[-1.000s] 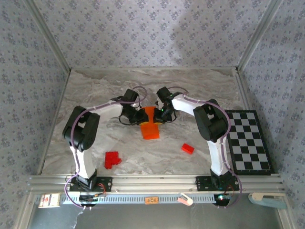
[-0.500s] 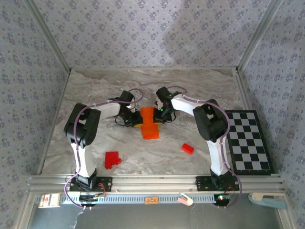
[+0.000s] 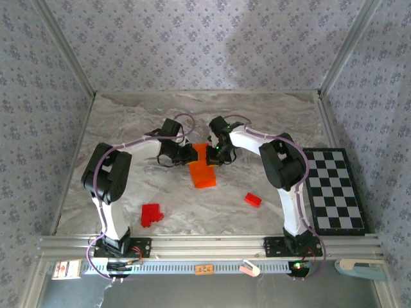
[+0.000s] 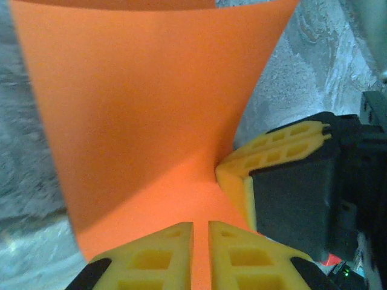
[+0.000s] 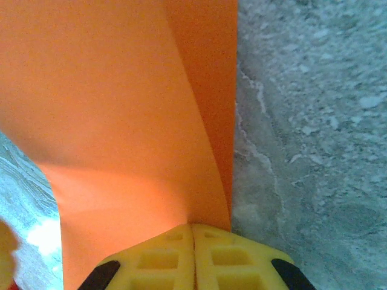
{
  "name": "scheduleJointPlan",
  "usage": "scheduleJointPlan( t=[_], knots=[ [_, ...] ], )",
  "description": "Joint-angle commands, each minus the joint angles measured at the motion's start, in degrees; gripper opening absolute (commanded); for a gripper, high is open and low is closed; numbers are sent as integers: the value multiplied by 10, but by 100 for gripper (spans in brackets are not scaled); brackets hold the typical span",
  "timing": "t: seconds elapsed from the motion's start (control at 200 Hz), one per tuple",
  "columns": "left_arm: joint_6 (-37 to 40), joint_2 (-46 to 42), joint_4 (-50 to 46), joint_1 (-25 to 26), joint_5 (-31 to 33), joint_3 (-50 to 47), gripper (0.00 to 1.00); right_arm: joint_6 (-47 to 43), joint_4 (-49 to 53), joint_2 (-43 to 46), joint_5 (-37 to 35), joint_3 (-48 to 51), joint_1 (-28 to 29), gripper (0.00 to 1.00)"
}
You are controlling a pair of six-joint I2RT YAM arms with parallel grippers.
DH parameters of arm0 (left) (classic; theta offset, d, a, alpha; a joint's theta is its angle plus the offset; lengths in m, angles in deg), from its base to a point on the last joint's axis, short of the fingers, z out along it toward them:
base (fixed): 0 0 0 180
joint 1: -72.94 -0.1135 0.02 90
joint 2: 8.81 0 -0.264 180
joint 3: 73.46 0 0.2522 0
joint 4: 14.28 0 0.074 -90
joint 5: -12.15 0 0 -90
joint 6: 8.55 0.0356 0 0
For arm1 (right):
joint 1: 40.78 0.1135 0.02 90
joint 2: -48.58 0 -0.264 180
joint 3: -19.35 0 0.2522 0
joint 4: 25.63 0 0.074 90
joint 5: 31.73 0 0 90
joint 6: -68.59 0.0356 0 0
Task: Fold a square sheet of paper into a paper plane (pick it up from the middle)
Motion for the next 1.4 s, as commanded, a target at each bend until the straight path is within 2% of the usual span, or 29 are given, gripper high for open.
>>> scheduleJointPlan(
  t=[0.0, 0.265, 0.515, 0.61, 0.745, 0.885, 1.214, 1.399],
  knots=[
    [-9, 32, 18, 0, -12, 16, 15, -16, 67, -70, -133, 35, -9, 8],
    [-9, 52, 34, -39, 39, -22, 15, -33, 79, -72, -140, 32, -10, 8],
    [1, 13, 12, -92, 81, -41, 15, -43, 86, -72, -145, 27, -12, 8],
    [-2, -16, 24, -87, 67, -41, 15, -40, 85, -73, -145, 26, -12, 8],
    [-27, -58, 87, -67, 27, -57, 15, -38, 83, -74, -144, 26, -12, 8],
    [-68, -36, 138, -39, 3, -54, 15, -35, 84, -77, -144, 22, -10, 9],
    [-49, 57, 97, -31, 19, -2, 15, -30, 83, -82, -138, 22, -5, 9],
    [-13, 74, 59, -65, 59, 7, 15, -29, 85, -82, -143, 25, -4, 9]
  ],
)
